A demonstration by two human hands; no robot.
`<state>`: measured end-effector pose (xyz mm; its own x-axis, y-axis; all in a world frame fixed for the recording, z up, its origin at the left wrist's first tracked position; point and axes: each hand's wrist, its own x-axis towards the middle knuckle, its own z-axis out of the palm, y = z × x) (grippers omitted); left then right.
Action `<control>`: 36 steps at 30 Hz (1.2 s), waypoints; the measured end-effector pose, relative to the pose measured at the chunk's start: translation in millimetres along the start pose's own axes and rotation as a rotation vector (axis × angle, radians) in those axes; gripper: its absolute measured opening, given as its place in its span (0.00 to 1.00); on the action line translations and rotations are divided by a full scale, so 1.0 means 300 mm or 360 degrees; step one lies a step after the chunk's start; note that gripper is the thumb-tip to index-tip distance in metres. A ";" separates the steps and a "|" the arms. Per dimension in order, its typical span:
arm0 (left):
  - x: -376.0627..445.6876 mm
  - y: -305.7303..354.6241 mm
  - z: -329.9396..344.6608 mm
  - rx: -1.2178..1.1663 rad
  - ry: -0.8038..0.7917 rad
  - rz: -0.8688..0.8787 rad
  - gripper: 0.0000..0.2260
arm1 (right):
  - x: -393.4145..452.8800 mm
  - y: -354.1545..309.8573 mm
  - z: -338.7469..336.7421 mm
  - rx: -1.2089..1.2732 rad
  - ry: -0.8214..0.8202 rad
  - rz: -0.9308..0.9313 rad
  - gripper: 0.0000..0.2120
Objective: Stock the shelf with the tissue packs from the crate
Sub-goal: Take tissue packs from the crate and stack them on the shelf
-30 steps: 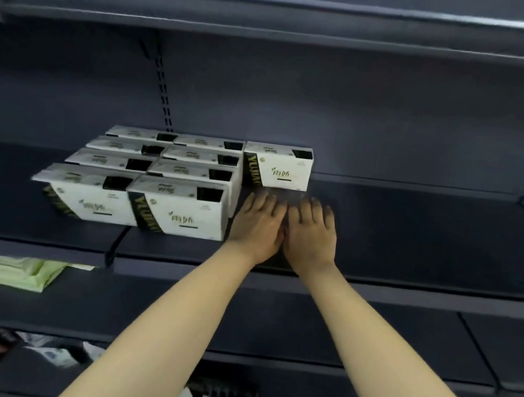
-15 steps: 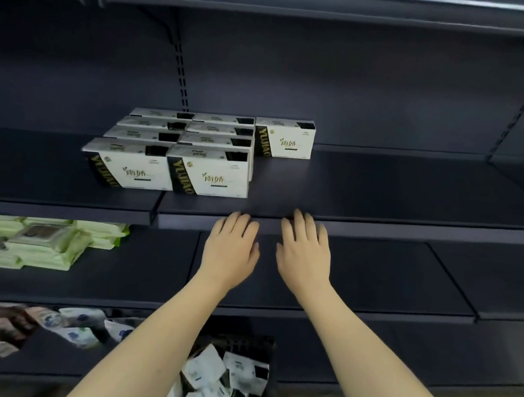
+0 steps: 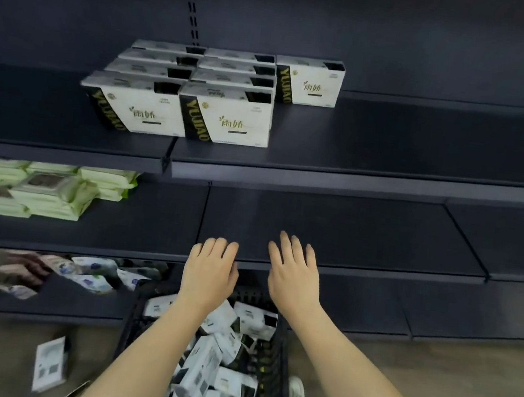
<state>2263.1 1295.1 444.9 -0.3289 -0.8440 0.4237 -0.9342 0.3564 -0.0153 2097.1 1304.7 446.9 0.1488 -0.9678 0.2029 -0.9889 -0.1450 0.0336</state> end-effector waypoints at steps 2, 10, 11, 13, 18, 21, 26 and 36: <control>-0.049 -0.007 0.047 -0.0019 -0.0089 -0.0070 0.16 | -0.017 -0.022 0.055 0.0030 -0.0077 0.0019 0.29; -0.261 -0.046 0.273 -0.0069 -0.0503 -0.0206 0.19 | -0.101 -0.081 0.335 0.0059 -0.0491 0.0017 0.32; -0.282 -0.052 0.301 -0.0066 -0.0546 -0.0223 0.20 | -0.111 -0.084 0.368 0.0067 -0.0540 0.0013 0.33; -0.324 -0.063 0.363 -0.0077 -0.0610 -0.0253 0.20 | -0.126 -0.093 0.419 0.0027 -0.0663 -0.0026 0.32; -0.427 -0.087 0.533 -0.0111 -0.0764 -0.0349 0.20 | -0.169 -0.086 0.601 -0.0074 -0.0879 -0.0143 0.27; -0.485 -0.095 0.635 -0.0086 -0.0889 -0.0392 0.22 | -0.195 -0.097 0.720 -0.0070 -0.0956 -0.0181 0.27; -0.597 -0.096 0.777 -0.0115 -0.1074 -0.0492 0.25 | -0.260 -0.132 0.909 -0.0079 -0.1120 -0.0221 0.27; -0.782 -0.017 0.915 -0.0214 -0.1447 -0.0795 0.31 | -0.382 -0.199 1.073 -0.0033 -0.1169 -0.0342 0.28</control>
<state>2307.1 1381.1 97.0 0.0583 -0.8709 -0.4880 -0.9877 -0.1213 0.0985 2138.2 1358.1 106.6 0.2901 -0.8079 -0.5129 -0.9371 -0.3485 0.0189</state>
